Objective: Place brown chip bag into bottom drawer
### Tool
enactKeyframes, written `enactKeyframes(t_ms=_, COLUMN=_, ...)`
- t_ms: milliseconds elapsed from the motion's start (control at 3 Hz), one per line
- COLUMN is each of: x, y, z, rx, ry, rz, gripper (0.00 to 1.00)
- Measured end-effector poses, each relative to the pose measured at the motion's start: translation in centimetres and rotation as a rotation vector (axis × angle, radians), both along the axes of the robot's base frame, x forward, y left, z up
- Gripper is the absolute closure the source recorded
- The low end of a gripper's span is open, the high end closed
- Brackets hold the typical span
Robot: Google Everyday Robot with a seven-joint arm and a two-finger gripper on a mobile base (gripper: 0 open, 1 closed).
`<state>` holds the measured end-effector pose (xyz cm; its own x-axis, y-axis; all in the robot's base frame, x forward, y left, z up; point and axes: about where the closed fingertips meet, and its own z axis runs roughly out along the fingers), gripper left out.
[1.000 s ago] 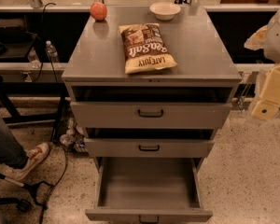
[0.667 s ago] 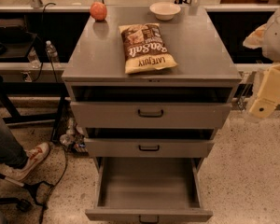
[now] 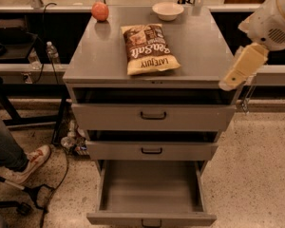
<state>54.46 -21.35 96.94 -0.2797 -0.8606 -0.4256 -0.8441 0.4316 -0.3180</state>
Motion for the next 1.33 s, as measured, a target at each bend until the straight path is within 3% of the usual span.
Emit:
enactKeyframes(t_ms=333, x=6.3, y=0.7, z=-1.6, rx=0.117, ry=-0.062, rz=-0.108, gripper=0.0)
enactKeyframes(t_ms=667, x=7.3, y=0.9, z=-1.2, rx=0.139, ry=-0.096, rz=-0.127, gripper=0.0)
enactKeyframes(t_ms=1333, x=8.0, y=2.8, z=-2.8, rx=0.17, ry=-0.082, rz=-0.102, gripper=0.0)
